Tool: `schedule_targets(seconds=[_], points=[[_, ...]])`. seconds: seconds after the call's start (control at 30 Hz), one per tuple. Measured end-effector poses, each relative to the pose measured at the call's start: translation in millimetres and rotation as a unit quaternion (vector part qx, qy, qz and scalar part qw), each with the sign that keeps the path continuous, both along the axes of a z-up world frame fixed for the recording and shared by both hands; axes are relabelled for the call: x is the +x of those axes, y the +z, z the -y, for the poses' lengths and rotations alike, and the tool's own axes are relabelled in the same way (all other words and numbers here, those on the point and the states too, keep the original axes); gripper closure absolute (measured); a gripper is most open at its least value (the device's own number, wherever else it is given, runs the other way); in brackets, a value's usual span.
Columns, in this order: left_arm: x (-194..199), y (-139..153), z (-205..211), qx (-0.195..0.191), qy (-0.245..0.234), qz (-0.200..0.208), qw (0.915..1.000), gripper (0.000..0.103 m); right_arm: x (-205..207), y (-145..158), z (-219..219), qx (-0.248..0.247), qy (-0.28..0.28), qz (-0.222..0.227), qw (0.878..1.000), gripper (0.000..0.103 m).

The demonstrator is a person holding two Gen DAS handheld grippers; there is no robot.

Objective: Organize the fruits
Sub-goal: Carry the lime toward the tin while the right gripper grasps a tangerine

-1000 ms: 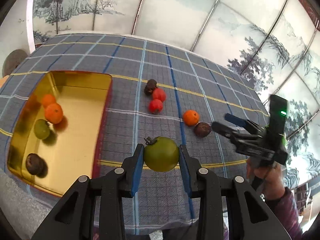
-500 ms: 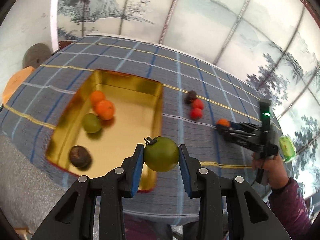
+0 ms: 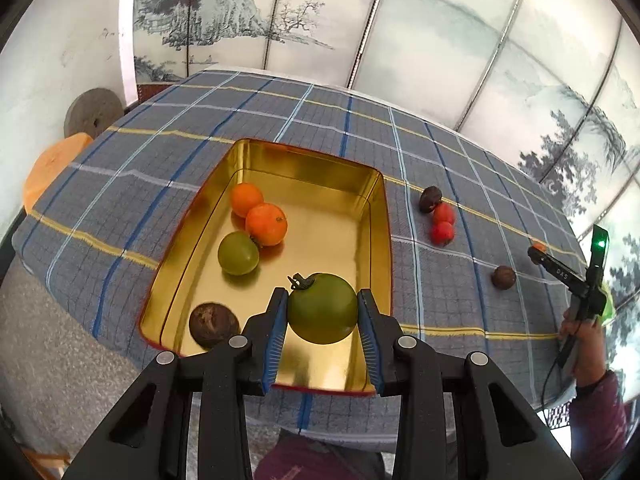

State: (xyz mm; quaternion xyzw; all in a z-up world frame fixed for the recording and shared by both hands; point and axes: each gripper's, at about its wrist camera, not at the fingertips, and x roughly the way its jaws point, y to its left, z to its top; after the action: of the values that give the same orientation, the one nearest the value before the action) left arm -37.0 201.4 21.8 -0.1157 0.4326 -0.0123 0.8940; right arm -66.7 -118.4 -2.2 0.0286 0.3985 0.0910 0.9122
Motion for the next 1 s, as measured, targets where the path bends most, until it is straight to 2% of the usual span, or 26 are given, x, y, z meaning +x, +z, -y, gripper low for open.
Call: schedule_targets(seconds=[0.17, 0.3, 0.6, 1.0], points=[[25, 0, 2, 0.012, -0.009, 0.002, 0.9999, 0.067, 0, -4, 19, 0.008, -0.028, -0.001, 1.000, 0.071], [52, 1, 9, 0.032, -0.018, 0.006, 0.9993, 0.067, 1, -4, 17, 0.004, -0.025, -0.004, 1.000, 0.071], [106, -9, 19, 0.053, -0.025, -0.002, 0.9983, 0.067, 3, -4, 18, 0.009, -0.025, -0.007, 1.000, 0.071], [136, -20, 21, 0.098, -0.009, -0.010, 0.9951, 0.065, 4, -4, 16, 0.002, -0.020, -0.011, 1.000, 0.070]])
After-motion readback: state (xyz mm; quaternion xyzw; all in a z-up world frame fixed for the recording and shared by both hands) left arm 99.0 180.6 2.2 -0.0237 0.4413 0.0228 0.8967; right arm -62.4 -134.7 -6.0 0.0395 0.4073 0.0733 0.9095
